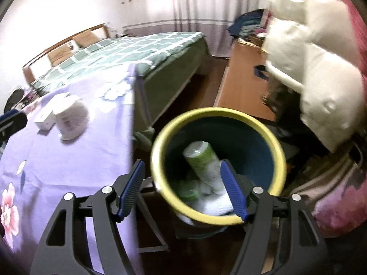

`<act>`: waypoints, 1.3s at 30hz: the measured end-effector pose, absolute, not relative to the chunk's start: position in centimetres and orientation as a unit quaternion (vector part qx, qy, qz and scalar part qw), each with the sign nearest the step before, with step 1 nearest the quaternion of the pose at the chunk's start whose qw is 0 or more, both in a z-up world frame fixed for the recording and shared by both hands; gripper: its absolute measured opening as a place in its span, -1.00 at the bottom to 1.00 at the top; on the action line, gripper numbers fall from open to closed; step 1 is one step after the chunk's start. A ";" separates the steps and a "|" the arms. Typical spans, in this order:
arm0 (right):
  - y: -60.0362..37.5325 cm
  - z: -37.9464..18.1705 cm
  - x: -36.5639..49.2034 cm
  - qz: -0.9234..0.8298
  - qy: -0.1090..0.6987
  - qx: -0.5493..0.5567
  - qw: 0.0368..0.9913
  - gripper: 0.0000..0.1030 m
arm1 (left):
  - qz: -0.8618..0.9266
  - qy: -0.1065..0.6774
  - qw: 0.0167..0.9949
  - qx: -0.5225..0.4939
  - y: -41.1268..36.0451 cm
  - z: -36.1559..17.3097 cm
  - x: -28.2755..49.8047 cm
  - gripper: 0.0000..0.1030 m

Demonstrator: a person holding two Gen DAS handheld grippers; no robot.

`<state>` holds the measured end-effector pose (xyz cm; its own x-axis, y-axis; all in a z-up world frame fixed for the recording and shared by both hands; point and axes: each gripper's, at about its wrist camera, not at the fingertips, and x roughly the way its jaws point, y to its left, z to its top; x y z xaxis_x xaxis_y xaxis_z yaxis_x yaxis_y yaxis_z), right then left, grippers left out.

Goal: Collect trash
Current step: 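Grasp the upside-down white cup with the right gripper, then carry the white cup over the bin and open the right gripper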

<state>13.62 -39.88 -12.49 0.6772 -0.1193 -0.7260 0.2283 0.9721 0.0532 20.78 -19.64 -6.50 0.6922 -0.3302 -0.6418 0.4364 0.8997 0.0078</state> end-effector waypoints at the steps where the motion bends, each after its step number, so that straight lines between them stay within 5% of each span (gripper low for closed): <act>1: -39.0 -12.3 14.3 -0.085 0.391 0.066 0.914 0.27 | -0.200 0.332 0.919 0.079 -18.6 -6.6 21.0 0.80; 13: -27.1 -9.9 23.2 0.036 0.370 0.029 0.928 0.42 | -0.085 0.351 0.933 0.007 -4.3 -10.8 25.9 0.81; 25: -24.5 -14.2 29.7 0.016 0.421 0.018 0.907 0.48 | -0.071 0.358 0.930 -0.025 -3.0 -11.8 26.4 0.84; 39: -28.0 -13.0 27.5 -0.027 0.382 0.061 0.922 0.44 | -0.080 0.363 0.928 0.002 -4.9 -12.5 26.0 0.86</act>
